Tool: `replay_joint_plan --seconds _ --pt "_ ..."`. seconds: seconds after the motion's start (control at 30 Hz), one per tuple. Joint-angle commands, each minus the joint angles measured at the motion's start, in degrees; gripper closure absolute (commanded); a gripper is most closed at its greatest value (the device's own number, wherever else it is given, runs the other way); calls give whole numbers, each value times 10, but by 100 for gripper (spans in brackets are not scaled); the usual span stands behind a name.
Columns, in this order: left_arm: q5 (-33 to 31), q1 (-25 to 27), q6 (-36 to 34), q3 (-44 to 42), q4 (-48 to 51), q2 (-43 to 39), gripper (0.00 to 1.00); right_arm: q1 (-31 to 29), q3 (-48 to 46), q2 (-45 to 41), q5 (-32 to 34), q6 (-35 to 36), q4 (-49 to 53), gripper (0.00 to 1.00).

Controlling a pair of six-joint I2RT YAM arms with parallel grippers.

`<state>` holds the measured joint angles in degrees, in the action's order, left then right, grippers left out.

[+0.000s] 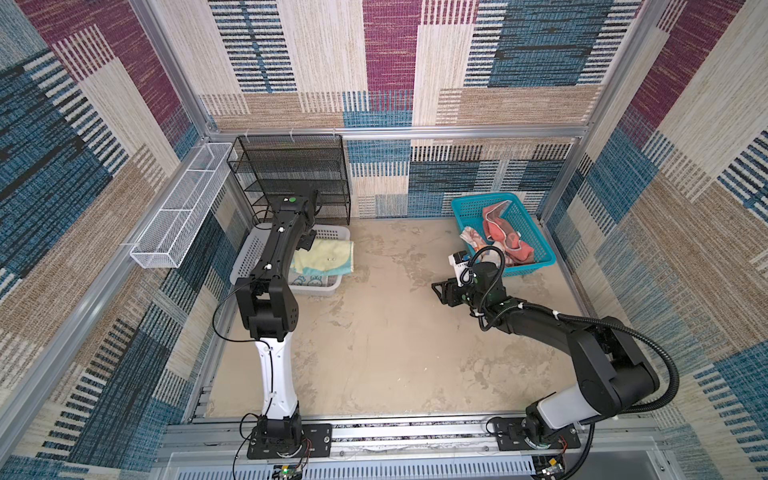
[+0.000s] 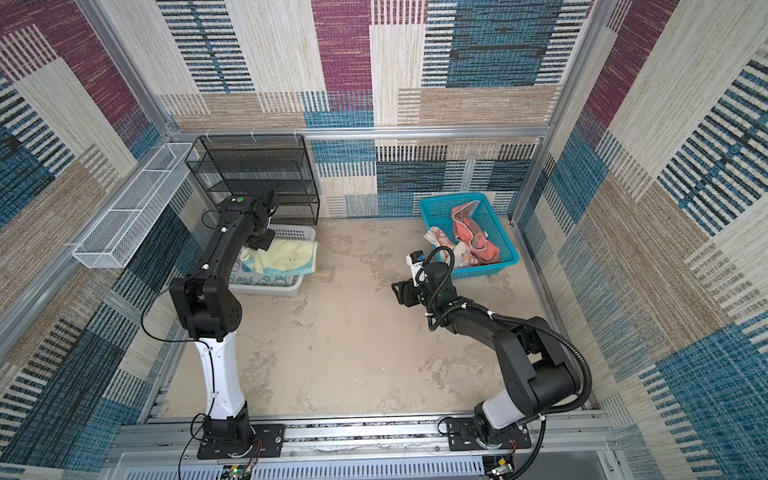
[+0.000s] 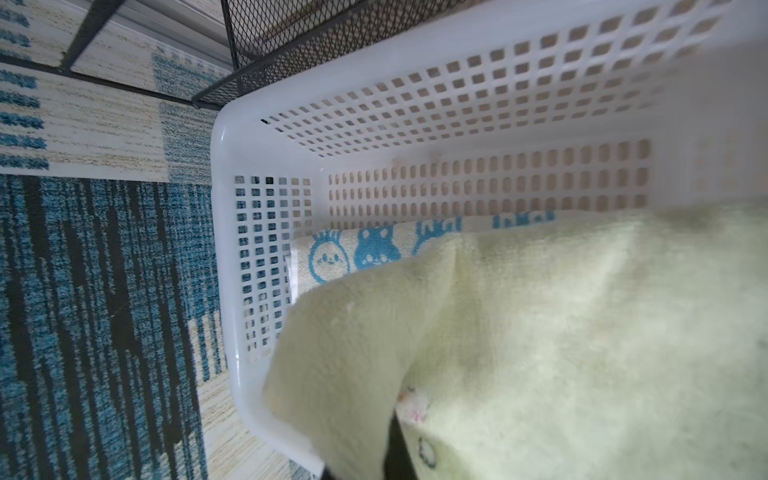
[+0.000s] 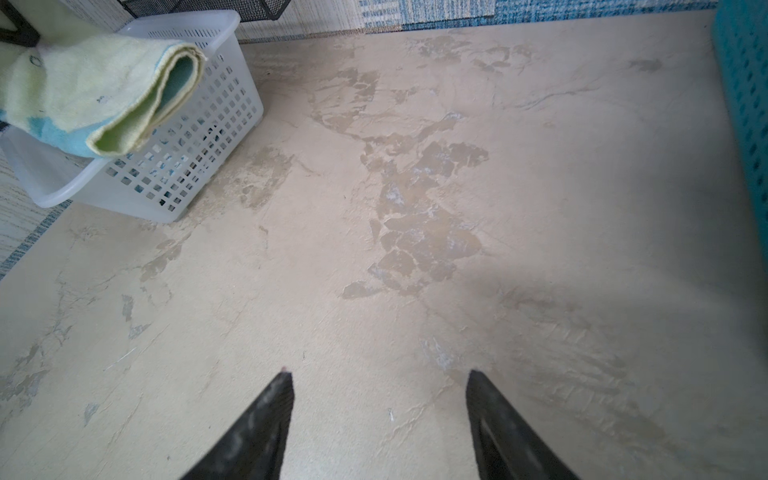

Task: Fold and stack the towels
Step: 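Lift the folded green towel with the left gripper and lower it into the white basket, then open the left gripper and draw it back from the white basket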

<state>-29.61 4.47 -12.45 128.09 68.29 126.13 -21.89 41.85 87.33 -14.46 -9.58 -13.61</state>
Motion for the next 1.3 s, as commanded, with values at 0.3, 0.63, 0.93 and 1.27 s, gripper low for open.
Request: replay_joint_plan --seconds 0.3,0.63,0.93,1.27 --pt "-101 -17 -66 -38 -128 52 100 -1 22 21 -11 4 7 32" --pt "-145 -21 -80 -83 -178 36 21 0 29 26 -16 4 9 32" --pt "-48 -15 -45 -103 -179 -42 1 0 34 29 -16 8 8 32" --pt "89 55 39 -179 -188 -144 2 0 39 35 -18 10 14 32"
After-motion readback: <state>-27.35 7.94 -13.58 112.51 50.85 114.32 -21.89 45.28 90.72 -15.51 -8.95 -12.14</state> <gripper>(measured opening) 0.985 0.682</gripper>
